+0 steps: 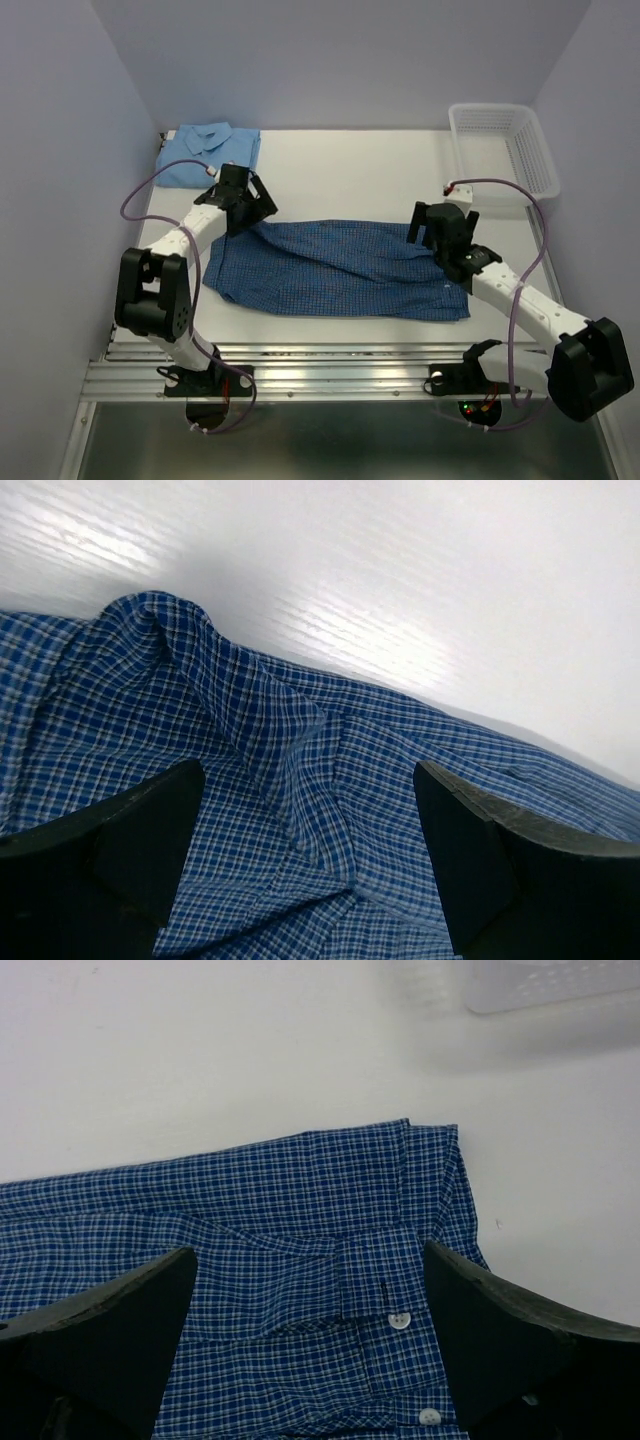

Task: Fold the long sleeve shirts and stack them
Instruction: Fold the shirt

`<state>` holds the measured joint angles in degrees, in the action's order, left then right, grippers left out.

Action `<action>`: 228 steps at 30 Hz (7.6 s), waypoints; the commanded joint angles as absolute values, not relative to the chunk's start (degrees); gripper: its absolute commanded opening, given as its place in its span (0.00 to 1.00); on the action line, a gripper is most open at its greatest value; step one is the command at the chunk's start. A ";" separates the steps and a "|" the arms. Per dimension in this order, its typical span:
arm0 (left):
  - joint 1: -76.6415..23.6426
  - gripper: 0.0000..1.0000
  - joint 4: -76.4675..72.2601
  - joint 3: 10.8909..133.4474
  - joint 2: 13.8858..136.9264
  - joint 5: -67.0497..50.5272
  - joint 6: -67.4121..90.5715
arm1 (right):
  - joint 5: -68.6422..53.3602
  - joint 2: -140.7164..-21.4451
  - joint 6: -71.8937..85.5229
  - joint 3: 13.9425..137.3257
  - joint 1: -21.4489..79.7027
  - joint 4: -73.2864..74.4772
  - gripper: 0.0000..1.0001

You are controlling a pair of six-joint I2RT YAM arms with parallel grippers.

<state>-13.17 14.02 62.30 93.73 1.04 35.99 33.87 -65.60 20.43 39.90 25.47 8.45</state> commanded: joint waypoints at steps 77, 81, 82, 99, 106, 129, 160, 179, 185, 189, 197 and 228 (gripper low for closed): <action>-47.02 0.91 7.82 60.02 94.83 10.54 25.22 | 23.65 -90.00 37.88 68.91 17.23 15.64 0.01; -47.02 0.86 8.43 63.53 97.47 13.00 25.31 | 23.29 -89.65 37.44 68.29 17.23 15.56 0.01; -47.02 0.84 8.87 64.15 98.43 13.70 25.66 | 22.86 -89.47 37.44 68.12 17.23 15.56 0.01; -47.81 0.00 12.83 64.08 95.37 13.63 27.68 | 23.03 -86.66 35.95 67.32 17.23 15.56 0.01; -48.87 0.00 19.06 61.35 88.77 12.04 31.46 | 23.20 -79.99 35.24 64.00 17.23 15.47 0.01; -50.71 0.99 30.39 51.05 76.13 2.01 37.53 | 33.22 -60.39 45.69 39.54 17.23 39.96 1.00; -19.42 0.99 3.78 64.77 88.24 -1.39 34.98 | 5.19 -80.77 31.82 43.68 17.23 8.35 1.00; -18.73 0.99 9.67 47.56 88.51 6.23 36.82 | 11.24 -85.51 30.76 45.18 17.23 7.21 1.00; -16.09 0.93 6.24 40.26 89.38 9.39 39.46 | 15.46 -89.55 29.36 45.18 17.23 6.77 1.00; -15.73 0.98 5.10 41.04 89.03 9.49 39.81 | 14.96 -93.25 29.27 46.40 17.23 6.68 1.00; -18.45 0.98 5.71 61.23 103.51 5.64 36.31 | 13.18 -90.09 33.31 42.89 17.23 5.45 1.00; -26.27 0.99 10.72 129.04 135.37 -8.55 27.43 | 17.97 -77.17 38.50 45.86 31.20 32.32 1.00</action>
<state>-24.75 8.88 131.74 149.49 -11.70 32.29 1.96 -78.24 39.27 39.79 31.22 18.46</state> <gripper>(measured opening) 0.986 0.998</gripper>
